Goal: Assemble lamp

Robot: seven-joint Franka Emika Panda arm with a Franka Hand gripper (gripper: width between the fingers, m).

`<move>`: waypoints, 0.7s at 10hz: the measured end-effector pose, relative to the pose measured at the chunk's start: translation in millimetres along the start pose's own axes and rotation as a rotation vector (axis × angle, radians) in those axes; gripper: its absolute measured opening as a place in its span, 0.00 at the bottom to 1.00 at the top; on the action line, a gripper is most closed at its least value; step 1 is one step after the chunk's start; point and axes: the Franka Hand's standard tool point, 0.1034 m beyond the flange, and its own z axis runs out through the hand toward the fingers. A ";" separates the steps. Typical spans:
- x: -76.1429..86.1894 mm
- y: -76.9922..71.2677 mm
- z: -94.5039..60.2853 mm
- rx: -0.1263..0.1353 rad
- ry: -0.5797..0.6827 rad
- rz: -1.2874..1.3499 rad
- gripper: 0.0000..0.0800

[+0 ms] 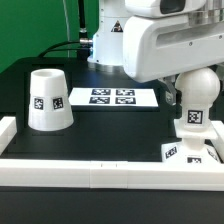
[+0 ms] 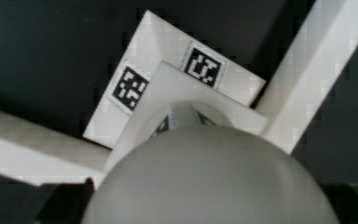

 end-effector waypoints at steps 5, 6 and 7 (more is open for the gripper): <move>1.6 -5.1 0.5 0.007 0.005 0.313 0.72; 1.6 -5.3 0.6 0.008 0.004 0.375 0.72; 1.7 -5.7 0.7 0.011 0.005 0.432 0.72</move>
Offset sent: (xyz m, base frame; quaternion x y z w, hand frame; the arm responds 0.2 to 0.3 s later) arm 0.0000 0.0000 0.0000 0.0000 0.0000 0.1296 0.9916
